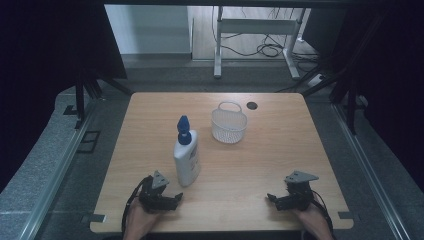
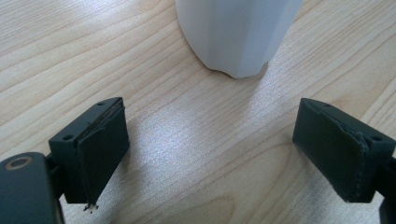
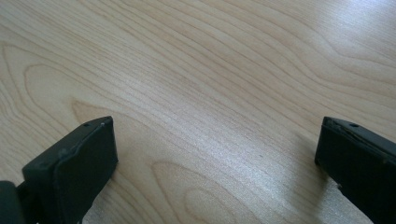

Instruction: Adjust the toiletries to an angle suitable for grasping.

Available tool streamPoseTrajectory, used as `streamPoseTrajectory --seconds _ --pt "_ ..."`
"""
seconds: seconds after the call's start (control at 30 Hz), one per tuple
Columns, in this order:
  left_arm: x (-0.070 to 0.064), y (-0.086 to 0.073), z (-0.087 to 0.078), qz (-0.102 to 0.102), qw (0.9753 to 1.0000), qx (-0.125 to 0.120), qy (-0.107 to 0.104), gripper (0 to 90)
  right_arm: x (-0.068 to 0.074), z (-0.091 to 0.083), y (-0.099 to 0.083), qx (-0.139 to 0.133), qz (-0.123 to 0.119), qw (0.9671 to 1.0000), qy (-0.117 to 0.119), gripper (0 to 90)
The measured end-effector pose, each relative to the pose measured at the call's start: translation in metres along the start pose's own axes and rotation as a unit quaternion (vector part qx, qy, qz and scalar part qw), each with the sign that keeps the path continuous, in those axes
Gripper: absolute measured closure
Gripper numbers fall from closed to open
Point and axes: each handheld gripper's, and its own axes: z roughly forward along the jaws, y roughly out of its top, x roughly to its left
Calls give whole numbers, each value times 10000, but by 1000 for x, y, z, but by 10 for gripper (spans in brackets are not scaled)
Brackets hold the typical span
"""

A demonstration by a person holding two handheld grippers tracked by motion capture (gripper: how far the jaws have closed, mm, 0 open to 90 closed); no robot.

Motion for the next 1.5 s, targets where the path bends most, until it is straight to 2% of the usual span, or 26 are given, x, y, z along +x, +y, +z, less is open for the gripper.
streamPoseTrajectory --seconds 0.7,0.8,1.0,1.27,1.5 --pt "-1 1 0 -19 10000 22 8 102 0 0 0 0 -2 10000 9 0" --pt "-1 2 -1 -12 10000 94 1 104 0 0 0 0 -2 10000 9 0" --pt "-1 5 -4 -24 9998 180 -17 180 0 0 0 -2 -2 10000 11 0" --pt "5 7 -10 -89 9999 113 -22 265 0 0 0 -1 -2 10000 11 0" --pt "13 11 -12 -199 9998 9 -82 409 0 0 0 0 -3 10000 9 0"
